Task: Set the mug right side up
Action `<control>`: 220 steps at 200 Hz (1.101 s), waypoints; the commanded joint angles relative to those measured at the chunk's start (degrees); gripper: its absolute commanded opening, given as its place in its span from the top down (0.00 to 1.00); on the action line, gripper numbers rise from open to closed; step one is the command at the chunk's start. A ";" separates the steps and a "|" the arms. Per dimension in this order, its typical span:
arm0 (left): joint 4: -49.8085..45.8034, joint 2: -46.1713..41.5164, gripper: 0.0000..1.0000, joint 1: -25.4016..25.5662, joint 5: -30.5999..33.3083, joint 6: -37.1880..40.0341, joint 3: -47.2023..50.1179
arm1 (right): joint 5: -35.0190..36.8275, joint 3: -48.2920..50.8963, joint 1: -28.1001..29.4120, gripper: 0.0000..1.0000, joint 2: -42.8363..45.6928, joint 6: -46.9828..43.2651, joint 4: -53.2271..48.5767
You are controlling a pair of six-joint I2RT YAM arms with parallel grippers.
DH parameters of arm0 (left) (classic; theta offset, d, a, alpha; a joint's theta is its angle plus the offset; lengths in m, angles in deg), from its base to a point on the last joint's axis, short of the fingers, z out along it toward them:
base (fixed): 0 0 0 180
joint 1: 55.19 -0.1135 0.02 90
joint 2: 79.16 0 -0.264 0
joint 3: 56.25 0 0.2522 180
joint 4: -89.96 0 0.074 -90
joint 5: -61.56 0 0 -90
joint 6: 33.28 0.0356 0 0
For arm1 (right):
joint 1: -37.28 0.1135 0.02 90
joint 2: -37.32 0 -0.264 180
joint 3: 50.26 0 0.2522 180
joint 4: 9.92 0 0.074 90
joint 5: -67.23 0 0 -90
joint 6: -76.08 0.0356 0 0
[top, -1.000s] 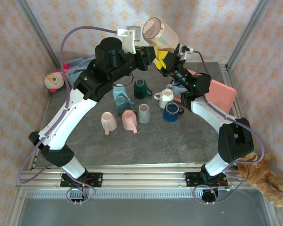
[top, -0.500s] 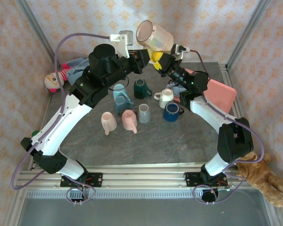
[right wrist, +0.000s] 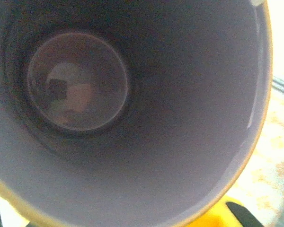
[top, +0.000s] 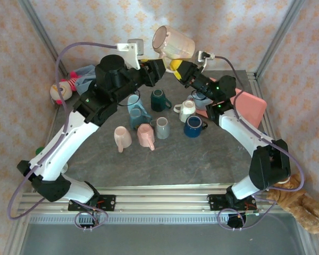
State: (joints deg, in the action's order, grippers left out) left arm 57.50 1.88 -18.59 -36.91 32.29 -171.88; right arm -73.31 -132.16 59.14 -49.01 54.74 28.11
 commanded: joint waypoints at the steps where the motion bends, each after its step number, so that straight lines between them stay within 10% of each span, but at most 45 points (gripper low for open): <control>1: -0.63 -2.32 0.52 -0.55 2.31 0.71 1.64 | 1.95 -3.23 -0.39 1.00 4.24 -6.65 -1.95; 122: -12.96 -7.86 0.37 -1.44 6.09 10.44 8.14 | 14.65 -11.80 -1.26 1.00 15.19 -51.57 -65.89; 220: -15.64 -10.16 0.34 -1.45 4.77 18.95 15.03 | 30.35 -13.76 -6.61 1.00 17.86 -66.68 -83.72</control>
State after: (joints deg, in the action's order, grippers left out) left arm 43.40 -6.91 -19.62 -32.60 47.24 -158.15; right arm -47.43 -141.67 54.93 -34.45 -7.94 -58.01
